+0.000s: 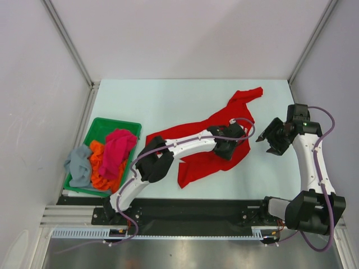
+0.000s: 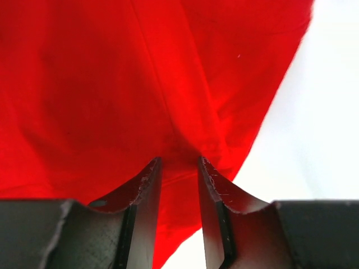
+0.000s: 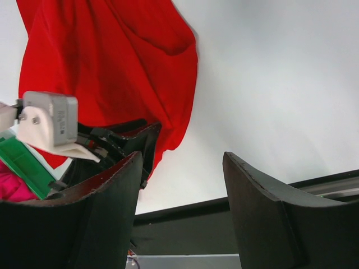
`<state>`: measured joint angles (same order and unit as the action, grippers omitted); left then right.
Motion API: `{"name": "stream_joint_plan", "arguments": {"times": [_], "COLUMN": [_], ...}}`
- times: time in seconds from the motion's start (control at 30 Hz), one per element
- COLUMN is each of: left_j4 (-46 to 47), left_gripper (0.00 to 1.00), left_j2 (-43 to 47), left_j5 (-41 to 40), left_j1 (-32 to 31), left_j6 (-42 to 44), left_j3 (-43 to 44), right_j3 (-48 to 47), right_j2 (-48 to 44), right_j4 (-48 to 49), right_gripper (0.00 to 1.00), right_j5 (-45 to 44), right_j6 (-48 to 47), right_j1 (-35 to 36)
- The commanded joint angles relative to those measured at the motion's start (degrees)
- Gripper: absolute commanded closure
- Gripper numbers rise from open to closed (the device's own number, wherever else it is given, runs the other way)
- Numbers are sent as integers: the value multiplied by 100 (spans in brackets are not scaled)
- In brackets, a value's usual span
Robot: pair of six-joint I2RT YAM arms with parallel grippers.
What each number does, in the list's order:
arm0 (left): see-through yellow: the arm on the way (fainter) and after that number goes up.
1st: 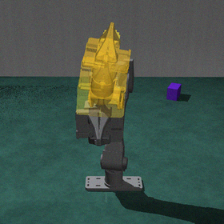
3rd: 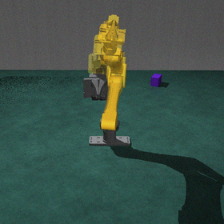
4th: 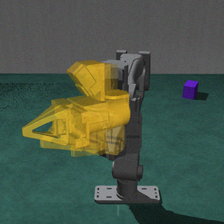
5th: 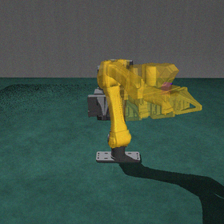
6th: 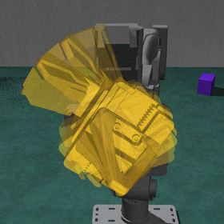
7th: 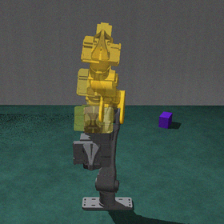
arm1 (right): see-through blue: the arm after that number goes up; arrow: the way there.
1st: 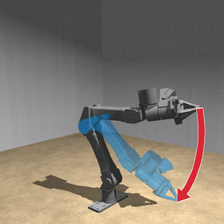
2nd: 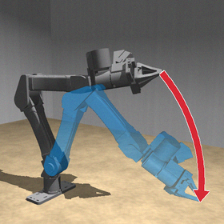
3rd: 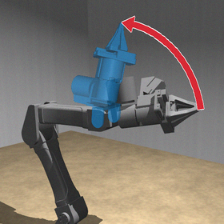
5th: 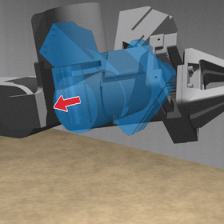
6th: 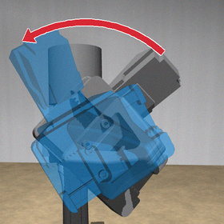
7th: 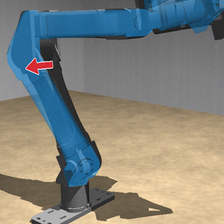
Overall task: Fold and stack the t-shirts
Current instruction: Flatten the tshirt out
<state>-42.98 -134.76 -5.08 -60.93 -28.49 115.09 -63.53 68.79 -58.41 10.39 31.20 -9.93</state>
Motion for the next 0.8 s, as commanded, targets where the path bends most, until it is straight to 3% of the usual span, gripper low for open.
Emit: {"name": "stream_joint_plan", "arguments": {"times": [0.0, 0.17, 0.27, 0.37, 0.4, 0.57, 0.77], "left_j4": [289, 422, 483, 493, 475, 186, -350], "left_gripper": [63, 66, 73, 87, 98, 100, 100], "left_j2": [143, 108, 55, 29, 37, 274, 1284], "left_j5": [200, 323, 411, 359, 315, -202, -712], "left_j1": [37, 54, 54, 63, 63, 72, 186], "left_j6": [-113, -43, 10, 142, 203, 405, 546], "left_j3": [-240, -224, -215, -145, -127, 84, 40], "right_j3": [-72, -81, -90, -98, -107, -195, -388], "right_j2": [-24, -24, -24, -7, 2, 55, 406], "right_j4": [84, 93, 76, 67, 84, 58, 312], "right_gripper": [35, 35, 35, 35, 35, 35, 35], "right_j5": [15, 7, -2, -11, -11, -64, -72], "right_j6": [-88, -97, -97, -105, -105, -149, -167], "right_j1": [-35, -35, -35, -35, -35, -26, -9]}}
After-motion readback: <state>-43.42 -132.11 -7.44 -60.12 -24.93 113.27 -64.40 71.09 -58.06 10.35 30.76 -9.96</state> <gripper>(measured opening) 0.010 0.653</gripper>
